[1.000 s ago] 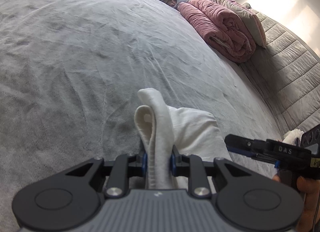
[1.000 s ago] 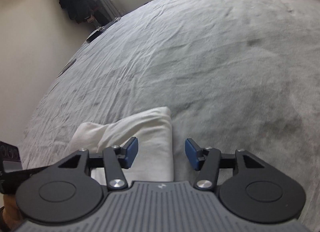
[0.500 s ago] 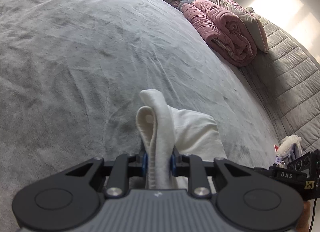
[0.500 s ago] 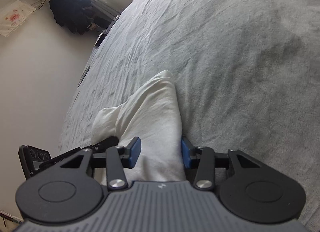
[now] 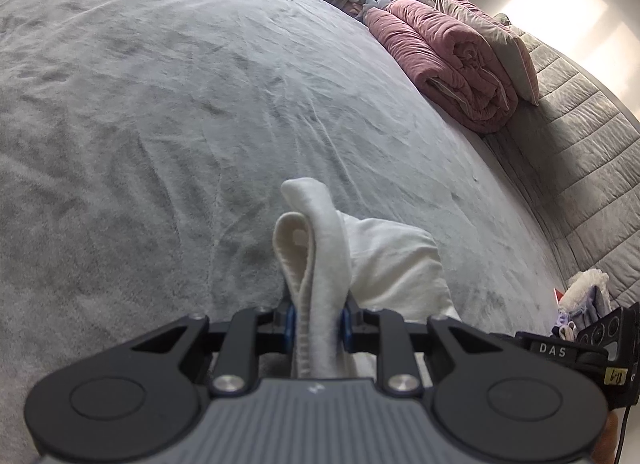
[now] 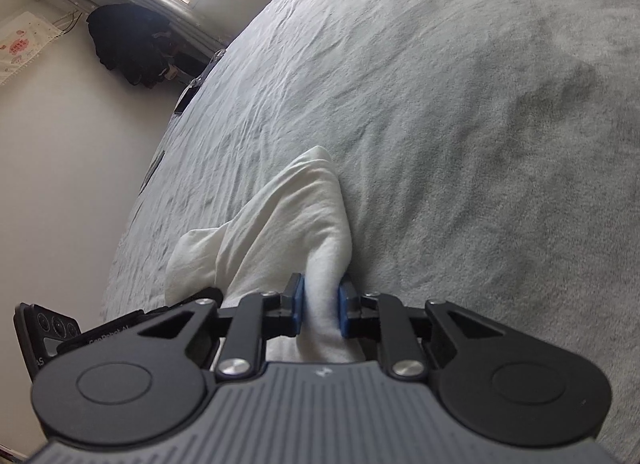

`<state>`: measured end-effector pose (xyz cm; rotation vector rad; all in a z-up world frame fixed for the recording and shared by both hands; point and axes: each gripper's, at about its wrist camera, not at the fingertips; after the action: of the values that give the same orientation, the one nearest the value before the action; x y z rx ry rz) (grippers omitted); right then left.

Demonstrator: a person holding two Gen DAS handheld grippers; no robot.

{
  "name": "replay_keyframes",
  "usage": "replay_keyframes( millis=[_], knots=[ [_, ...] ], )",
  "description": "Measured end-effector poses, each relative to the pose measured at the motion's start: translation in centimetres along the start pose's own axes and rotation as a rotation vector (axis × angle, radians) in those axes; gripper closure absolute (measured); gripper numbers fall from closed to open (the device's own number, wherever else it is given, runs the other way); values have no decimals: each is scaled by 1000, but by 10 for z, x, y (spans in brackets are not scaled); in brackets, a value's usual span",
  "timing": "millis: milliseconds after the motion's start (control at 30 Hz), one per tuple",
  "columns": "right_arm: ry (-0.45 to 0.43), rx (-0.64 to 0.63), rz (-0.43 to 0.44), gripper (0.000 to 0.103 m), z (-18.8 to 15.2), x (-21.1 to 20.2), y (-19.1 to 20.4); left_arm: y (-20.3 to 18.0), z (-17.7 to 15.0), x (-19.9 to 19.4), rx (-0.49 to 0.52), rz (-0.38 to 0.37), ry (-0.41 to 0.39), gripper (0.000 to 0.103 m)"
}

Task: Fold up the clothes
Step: 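Grasp the white garment beside the left gripper with the right gripper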

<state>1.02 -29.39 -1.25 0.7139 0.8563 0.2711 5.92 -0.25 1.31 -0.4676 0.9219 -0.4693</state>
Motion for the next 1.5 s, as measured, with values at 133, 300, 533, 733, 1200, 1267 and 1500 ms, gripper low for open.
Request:
replay_keyframes(
  millis=[133, 300, 533, 733, 1200, 1267, 1500],
  knots=[
    [-23, -30, -27, 87, 2, -6, 12, -1, 1, -5, 6, 18, -25, 82],
    [-62, -110, -50, 88, 3, -12, 23, -5, 4, -15, 17, 27, -70, 85],
    [-88, -135, -76, 88, 3, -10, 27, -6, 3, -12, 38, 41, -67, 87],
    [-134, -193, -58, 89, 5, -23, 39, -13, 5, -25, 57, 66, -138, 88],
    [-46, -176, -80, 81, 6, -6, 30, -5, 6, -14, 38, 82, -103, 87],
    [-30, -134, -64, 76, 7, -4, 23, -3, 7, -12, 28, 83, -96, 87],
    [-11, -48, -9, 70, 10, 0, 11, 6, 9, -10, -33, 52, -73, 85]
  ],
)
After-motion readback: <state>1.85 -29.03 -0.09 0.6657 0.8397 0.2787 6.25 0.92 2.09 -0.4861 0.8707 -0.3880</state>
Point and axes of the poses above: each gripper's, at about its wrist camera, not at the fingertips, and x roughly the way its jaws point, y to its left, z to its top, and after that the axes turned 2 degrees about -x, right-handed
